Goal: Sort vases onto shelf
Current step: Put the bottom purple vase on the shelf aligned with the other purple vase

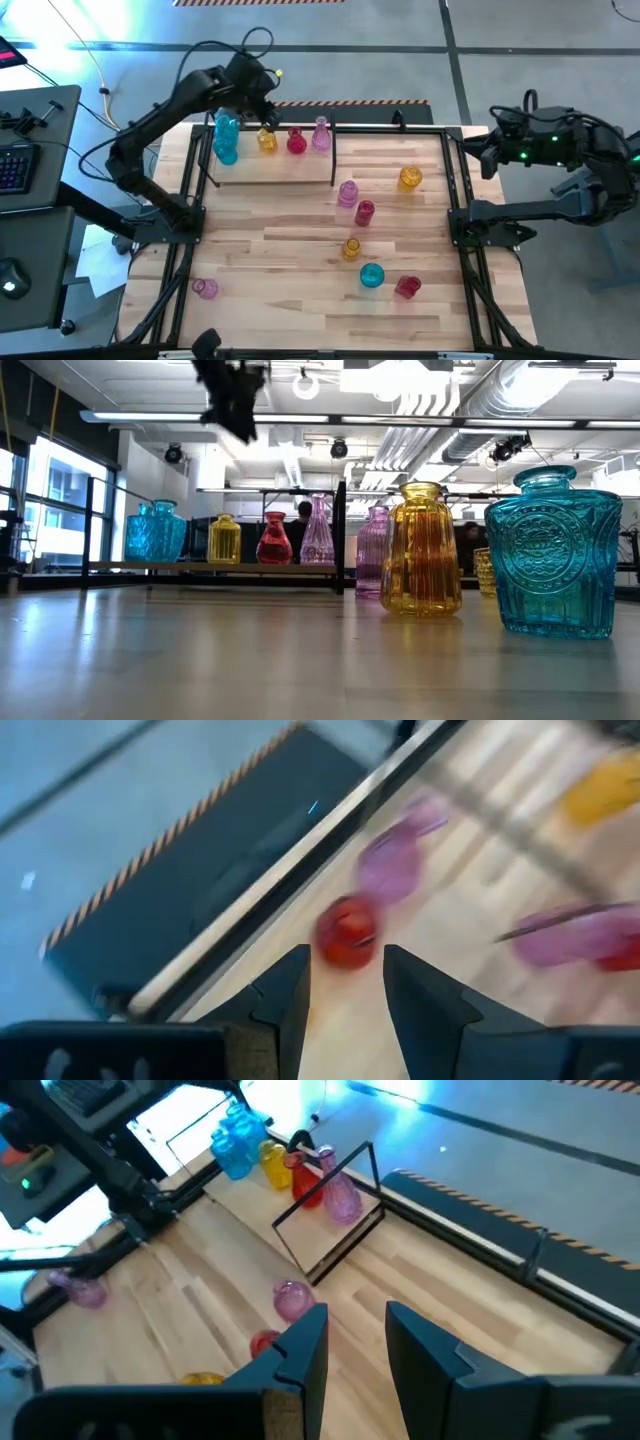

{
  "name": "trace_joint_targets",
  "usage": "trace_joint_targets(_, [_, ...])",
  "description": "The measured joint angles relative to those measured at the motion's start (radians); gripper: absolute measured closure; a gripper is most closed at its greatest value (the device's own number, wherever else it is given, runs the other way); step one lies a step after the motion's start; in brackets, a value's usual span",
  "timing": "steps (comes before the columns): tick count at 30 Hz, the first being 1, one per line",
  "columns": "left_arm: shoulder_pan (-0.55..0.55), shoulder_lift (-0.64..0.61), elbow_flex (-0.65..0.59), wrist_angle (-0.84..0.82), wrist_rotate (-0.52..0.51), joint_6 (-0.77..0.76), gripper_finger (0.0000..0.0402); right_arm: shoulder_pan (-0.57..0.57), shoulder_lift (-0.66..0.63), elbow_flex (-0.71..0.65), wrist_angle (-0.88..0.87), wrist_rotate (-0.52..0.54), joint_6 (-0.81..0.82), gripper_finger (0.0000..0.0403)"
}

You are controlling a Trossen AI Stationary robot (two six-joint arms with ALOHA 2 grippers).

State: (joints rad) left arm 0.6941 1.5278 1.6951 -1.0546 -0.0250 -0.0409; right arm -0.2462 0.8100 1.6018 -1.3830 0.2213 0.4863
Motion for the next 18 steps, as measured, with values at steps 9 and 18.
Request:
trace_joint_targets(9, [-0.159, -0.151, 0.048, -0.019, -0.024, -0.063, 0.0282, 0.000, 0.010, -0.232, 0.140, -0.166, -0.015, 0.0316])
trace_joint_targets(18, [-0.251, -0.304, 0.048, -0.209, -0.144, -0.097, 0.0282, 0.000, 0.142, -0.389, 0.386, -0.190, 0.093, 0.0316])
